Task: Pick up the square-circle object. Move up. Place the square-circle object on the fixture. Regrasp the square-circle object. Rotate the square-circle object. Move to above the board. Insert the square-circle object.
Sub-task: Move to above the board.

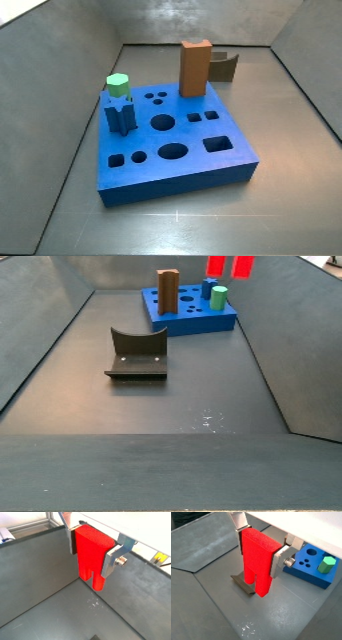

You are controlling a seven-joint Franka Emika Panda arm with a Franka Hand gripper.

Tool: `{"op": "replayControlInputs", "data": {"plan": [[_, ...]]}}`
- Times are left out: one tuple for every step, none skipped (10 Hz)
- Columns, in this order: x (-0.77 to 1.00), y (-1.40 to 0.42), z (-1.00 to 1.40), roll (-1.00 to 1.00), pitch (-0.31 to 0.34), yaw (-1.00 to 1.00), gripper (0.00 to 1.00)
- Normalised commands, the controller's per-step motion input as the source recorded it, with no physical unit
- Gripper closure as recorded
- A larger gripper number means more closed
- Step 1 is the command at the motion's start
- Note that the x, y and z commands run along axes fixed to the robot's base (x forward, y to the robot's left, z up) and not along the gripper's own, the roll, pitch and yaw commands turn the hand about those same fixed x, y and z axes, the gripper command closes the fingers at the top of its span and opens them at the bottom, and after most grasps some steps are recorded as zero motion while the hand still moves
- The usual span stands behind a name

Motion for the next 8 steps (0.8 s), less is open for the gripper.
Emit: {"op": "replayControlInputs", "data": {"plan": [[0.01, 0.06, 0.77, -0.14, 0.045, -0.03, 1.00], [0.00, 0.04, 0.57, -0.13, 0.046, -0.03, 1.00], [0.00, 0.03, 0.42, -0.13, 0.045, -0.03, 1.00], [0.00, 0.02, 0.27, -0.13, 0.044, -0.03, 1.00], [0.09, -1.00, -0.06, -0.28, 0.497, -0.32, 1.00], [0.09, -1.00, -0.08, -0.25, 0.468, -0.30, 1.00], [0.10, -1.00, -0.07, -0.12, 0.360, -0.14, 1.00], [0.10, -1.00, -0.07, -0.10, 0.269, -0.05, 1.00]]}}
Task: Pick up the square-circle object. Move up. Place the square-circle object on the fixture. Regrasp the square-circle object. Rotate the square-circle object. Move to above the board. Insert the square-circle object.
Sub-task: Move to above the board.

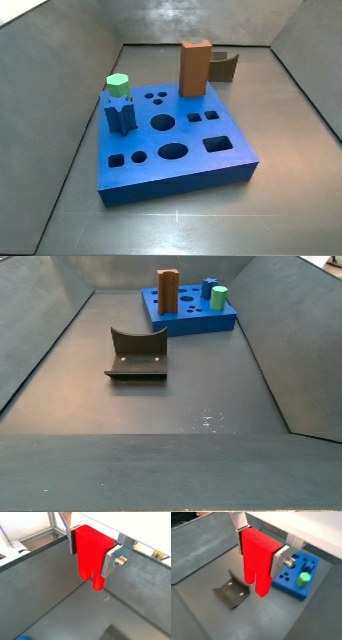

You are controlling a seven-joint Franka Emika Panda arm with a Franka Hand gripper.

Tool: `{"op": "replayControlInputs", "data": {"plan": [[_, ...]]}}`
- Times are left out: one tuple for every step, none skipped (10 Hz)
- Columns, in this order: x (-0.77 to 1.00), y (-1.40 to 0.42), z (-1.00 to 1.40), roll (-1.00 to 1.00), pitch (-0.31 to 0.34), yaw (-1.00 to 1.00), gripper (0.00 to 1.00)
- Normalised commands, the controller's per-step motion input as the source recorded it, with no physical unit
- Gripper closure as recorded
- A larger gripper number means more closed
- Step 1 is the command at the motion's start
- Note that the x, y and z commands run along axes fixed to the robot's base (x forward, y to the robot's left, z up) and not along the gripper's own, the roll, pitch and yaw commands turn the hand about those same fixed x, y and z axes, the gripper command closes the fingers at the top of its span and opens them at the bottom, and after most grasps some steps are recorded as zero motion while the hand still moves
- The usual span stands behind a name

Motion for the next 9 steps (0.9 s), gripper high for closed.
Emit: {"op": "replayControlInputs", "data": {"plan": [[0.11, -1.00, -0.07, -0.07, 0.220, -0.02, 1.00], [0.11, -1.00, -0.07, -0.03, 0.150, -0.01, 1.00], [0.12, -1.00, -0.07, -0.01, 0.107, 0.00, 1.00], [0.12, -1.00, -0.06, -0.01, 0.085, 0.01, 1.00], [0.13, -1.00, -0.06, 0.00, 0.080, 0.01, 1.00], [0.14, -1.00, -0.06, 0.00, 0.075, 0.01, 1.00], [0.15, -1.00, -0.06, -0.01, 0.074, 0.01, 1.00], [0.17, -1.00, -0.06, 0.01, 0.065, 0.01, 1.00], [0.18, -1.00, -0.06, 0.01, 0.062, 0.01, 1.00]]}}
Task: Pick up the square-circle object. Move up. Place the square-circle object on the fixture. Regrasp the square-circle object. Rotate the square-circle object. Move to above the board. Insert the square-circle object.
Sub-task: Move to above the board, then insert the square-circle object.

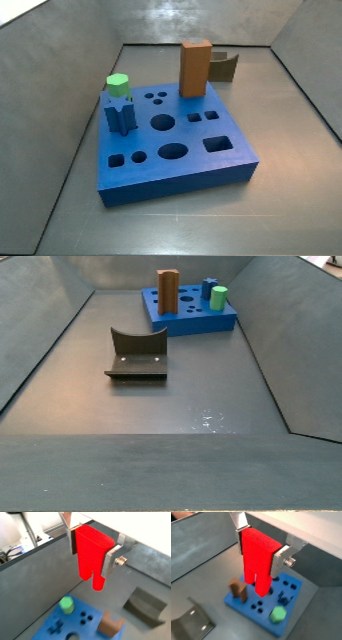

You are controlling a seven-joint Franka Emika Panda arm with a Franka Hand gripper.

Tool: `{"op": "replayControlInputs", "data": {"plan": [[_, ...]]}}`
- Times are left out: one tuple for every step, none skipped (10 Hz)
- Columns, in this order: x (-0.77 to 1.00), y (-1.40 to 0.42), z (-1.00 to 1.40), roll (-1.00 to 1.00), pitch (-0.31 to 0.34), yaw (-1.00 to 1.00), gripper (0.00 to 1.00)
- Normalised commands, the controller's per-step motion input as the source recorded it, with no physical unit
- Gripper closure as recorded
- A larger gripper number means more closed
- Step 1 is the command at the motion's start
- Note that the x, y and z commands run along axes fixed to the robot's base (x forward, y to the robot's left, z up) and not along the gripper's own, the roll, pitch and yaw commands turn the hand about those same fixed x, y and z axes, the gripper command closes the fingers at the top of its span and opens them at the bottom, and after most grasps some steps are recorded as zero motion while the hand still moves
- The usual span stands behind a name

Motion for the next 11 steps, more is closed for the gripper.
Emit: {"op": "replayControlInputs", "data": {"plan": [[0.21, -1.00, -0.06, 0.02, 0.059, 0.01, 1.00], [0.23, -0.94, -0.06, 0.04, 0.058, 0.01, 1.00], [0.20, -0.57, -0.04, 0.06, 0.059, 0.01, 1.00], [0.17, -0.32, -0.02, 0.07, 0.061, 0.01, 1.00], [0.13, -0.19, -0.01, 0.06, 0.062, 0.01, 1.00], [0.00, 0.00, -0.09, 0.03, 0.000, 0.00, 1.00], [0.04, 0.00, 0.00, 0.00, 0.000, 0.00, 1.00], [-0.05, -0.47, -0.23, -0.05, -0.050, 0.50, 1.00], [-0.23, -0.48, -0.21, 0.01, 0.000, 0.69, 1.00], [-0.16, -0.41, -0.30, 0.00, 0.000, 0.73, 1.00], [-0.12, -0.45, -0.49, 0.04, 0.003, 0.70, 1.00]]}}
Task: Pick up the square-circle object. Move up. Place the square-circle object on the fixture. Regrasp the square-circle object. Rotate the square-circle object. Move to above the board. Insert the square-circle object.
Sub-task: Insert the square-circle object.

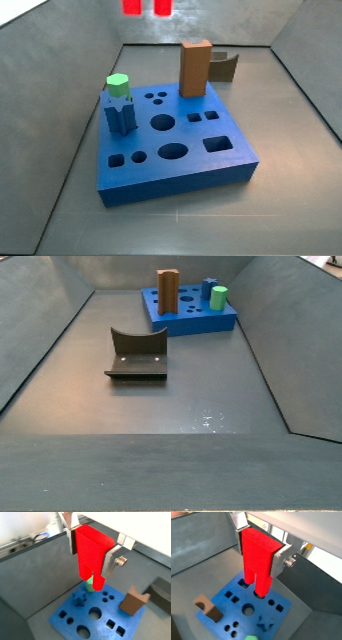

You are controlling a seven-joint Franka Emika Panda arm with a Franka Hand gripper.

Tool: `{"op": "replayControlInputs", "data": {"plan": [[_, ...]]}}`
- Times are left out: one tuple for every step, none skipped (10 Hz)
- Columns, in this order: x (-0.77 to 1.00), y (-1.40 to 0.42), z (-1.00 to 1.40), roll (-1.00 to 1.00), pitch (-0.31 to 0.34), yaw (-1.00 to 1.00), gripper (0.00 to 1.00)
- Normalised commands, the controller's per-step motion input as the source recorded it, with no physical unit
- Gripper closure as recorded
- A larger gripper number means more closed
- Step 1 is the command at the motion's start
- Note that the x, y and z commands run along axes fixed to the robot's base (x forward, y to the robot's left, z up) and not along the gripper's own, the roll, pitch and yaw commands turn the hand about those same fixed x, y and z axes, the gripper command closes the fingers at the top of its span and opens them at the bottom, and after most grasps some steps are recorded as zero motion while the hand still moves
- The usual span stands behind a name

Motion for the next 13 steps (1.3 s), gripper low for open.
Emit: {"op": "replayControlInputs", "data": {"plan": [[-0.13, -0.51, -0.55, 0.07, 0.016, 0.67, 1.00], [-0.13, -0.61, -0.61, 0.11, 0.003, 0.60, 1.00], [-0.06, -0.65, -0.62, 0.07, 0.000, 0.54, 1.00], [0.00, -0.43, -0.87, 0.02, -0.131, 0.30, 1.00], [0.00, -0.29, -0.95, 0.05, -0.134, 0.15, 1.00], [0.17, -0.29, -1.00, 0.02, -0.077, 0.00, 1.00], [0.31, -0.27, -1.00, 0.01, -0.026, 0.00, 1.00], [0.32, -0.24, -1.00, 0.03, -0.019, 0.00, 1.00], [0.31, -0.21, -1.00, 0.03, -0.016, 0.00, 1.00], [0.27, -0.17, -1.00, 0.05, -0.013, 0.00, 1.00], [0.19, -0.06, -0.43, 0.05, 0.000, 0.16, 1.00], [0.10, 0.00, 0.00, 0.01, 0.051, 0.20, 1.00], [0.00, 0.11, -0.26, 0.04, -0.013, 0.29, 1.00]]}}
